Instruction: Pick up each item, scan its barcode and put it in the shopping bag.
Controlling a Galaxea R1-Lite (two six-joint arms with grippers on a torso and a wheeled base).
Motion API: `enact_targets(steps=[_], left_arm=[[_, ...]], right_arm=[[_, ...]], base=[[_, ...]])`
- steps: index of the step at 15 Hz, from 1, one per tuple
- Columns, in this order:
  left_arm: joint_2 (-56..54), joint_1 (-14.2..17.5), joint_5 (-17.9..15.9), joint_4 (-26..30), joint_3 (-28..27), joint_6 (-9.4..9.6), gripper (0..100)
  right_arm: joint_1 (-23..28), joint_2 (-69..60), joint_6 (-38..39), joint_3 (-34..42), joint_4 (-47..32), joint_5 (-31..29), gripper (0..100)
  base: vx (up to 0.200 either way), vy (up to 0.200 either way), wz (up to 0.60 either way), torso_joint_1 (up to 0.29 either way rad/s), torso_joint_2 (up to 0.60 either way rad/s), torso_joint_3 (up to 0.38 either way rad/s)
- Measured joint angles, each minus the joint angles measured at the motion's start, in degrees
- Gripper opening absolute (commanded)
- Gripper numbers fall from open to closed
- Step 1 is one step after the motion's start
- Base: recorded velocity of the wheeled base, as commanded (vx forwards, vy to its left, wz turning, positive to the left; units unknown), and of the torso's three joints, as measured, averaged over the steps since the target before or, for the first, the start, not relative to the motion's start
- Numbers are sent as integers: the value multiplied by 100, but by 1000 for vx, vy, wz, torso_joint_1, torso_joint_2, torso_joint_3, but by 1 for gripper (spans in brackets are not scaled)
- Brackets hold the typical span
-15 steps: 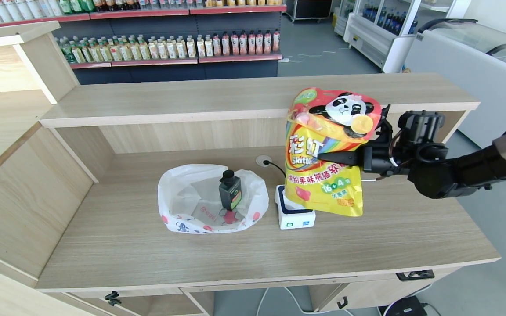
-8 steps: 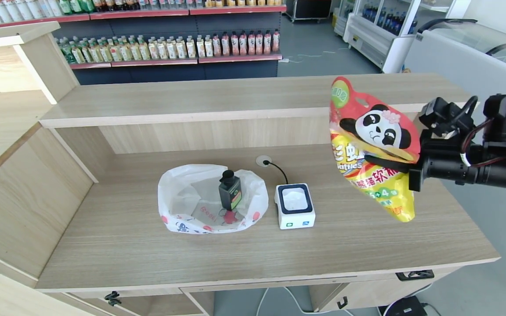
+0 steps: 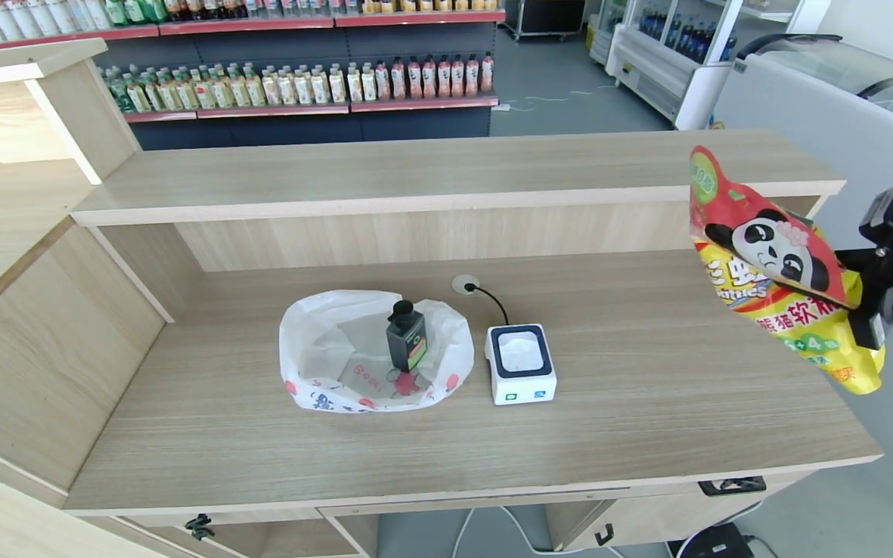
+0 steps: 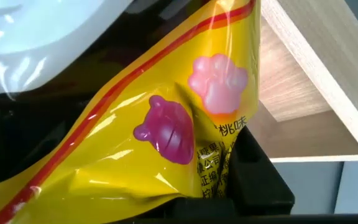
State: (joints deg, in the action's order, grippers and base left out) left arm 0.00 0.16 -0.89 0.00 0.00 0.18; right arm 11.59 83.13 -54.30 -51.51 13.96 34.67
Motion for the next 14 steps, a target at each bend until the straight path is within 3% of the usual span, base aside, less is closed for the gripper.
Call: enact_targets(steps=[3,5,7,9,14], left_arm=[[2,0,0,0,0,0,100],[2,2,0,0,0,0,100],[2,-2,2,0,0,0,100],[2,0,0,0,0,0,100],[2,-2,2,7,0,0,100]], right_arm=[[102,-129,33,-78,277,-16,0],[-107,-173,686,-177,523,-115,0],[-336,-190,1114,-293,780,-416,0],[-812,-173,1743,-347,1037,-1185,0],[-1682,127,2099,-161,1080,-1346,0]], base=[[0,0,600,2,-1,-1],[0,0,600,2,2,-2],[0,0,600,-2,0,5],[0,0,600,5,-5,0],[0,0,0,0,0,0]])
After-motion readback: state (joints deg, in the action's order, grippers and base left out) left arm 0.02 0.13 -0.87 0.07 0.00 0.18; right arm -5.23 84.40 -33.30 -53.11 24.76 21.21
